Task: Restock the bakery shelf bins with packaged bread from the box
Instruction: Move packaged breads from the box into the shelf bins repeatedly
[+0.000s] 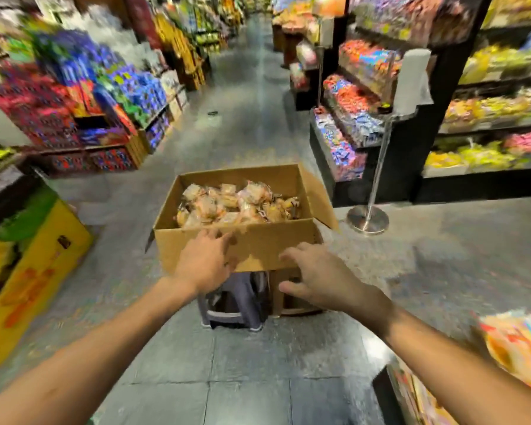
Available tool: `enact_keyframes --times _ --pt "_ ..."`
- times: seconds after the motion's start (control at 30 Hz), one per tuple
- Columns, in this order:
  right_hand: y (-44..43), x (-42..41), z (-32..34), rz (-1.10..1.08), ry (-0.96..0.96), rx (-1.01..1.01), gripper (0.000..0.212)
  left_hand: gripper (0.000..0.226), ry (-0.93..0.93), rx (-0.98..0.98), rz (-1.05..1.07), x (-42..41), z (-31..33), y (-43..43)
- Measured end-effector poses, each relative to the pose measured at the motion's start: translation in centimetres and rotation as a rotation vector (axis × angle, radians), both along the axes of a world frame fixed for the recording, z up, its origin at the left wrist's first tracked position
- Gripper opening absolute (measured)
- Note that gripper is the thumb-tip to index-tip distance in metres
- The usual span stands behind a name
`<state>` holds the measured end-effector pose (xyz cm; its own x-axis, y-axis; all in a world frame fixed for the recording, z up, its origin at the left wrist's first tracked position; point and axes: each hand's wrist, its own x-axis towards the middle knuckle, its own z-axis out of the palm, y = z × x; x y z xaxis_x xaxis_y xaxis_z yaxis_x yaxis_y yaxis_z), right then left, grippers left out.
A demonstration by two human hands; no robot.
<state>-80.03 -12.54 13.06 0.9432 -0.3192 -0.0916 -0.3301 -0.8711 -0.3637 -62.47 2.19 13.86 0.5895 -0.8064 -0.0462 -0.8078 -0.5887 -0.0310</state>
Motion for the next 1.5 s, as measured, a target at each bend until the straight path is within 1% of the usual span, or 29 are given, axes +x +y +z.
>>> enact_keyframes --times 0.1,0.23,0.4,0.47,0.53,0.63,0.73,0.87,0.9,0.97,1.03,1.13,1.23,1.3,1.37,1.43,1.5 --pt "-2.2 5.7 -1.6 -0.072 0.004 0.077 0.051 0.044 0.088 -0.031 0.003 5.5 -1.6 -3.2" --pt "-6.1 12.2 -4.1 -0.154 0.071 0.157 0.046 0.044 0.097 0.005 0.021 12.0 -4.8 -8.1" --pt "-12.5 19.5 -8.6 -0.243 0.089 0.261 0.055 0.044 0.177 0.034 0.092 18.2 -9.9 -14.0" --pt "-15.6 23.3 -10.7 -0.265 0.108 0.33 0.05 0.045 0.199 0.064 0.096 20.7 -12.1 -16.3" --pt "-19.2 27.3 -12.9 -0.283 0.125 0.378 0.047 0.047 0.253 0.075 0.144 23.4 -14.3 -18.8" --pt "-24.8 33.0 -16.2 -0.304 0.189 0.418 0.053 0.05 0.374 0.086 0.273 27.4 -16.8 -22.6" --pt "-29.8 37.4 -18.8 -0.344 0.245 0.474 0.066 0.053 0.507 0.049 0.386 32.0 -18.5 -27.2" --pt "-34.3 41.6 -21.2 -0.356 0.331 0.478 0.077 0.063 0.595 -0.048 0.508 36.6 -20.2 -32.5" --pt "-35.4 42.6 -22.2 -0.364 0.352 0.481 0.077 0.065 0.607 -0.057 0.524 37.5 -20.8 -33.8" --pt "-37.2 44.8 -23.9 -0.409 0.34 0.538 0.071 0.074 0.623 -0.062 0.542 39.5 -22.2 -36.2" --pt "-38.6 47.2 -25.1 -0.464 0.293 0.596 0.064 0.09 0.615 -0.068 0.528 41.5 -23.7 -38.2" --pt "-40.3 50.9 -27.0 -0.564 0.264 0.692 0.073 0.115 0.59 -0.024 0.443 44.4 -25.6 -40.8" --pt "-41.2 53.8 -29.4 -0.594 0.235 0.737 0.082 0.132 0.579 0.113 0.353 47.0 -27.3 -42.8" --pt "-41.3 55.0 -30.6 -0.593 0.248 0.78 0.09 0.13 0.641 0.181 0.334 48.4 -28.5 -43.3" --pt "-41.3 55.8 -31.5 -0.598 0.262 0.832 0.089 0.115 0.706 0.223 0.313 49.4 -29.4 -43.3" --pt "-41.2 55.9 -32.0 -0.621 0.263 0.85 0.082 0.094 0.738 0.2 0.304 49.8 -30.2 -42.9" --pt "-41.2 55.7 -32.4 -0.638 0.255 0.853 0.076 0.08 0.781 0.118 0.349 49.7 -30.4 -42.4"
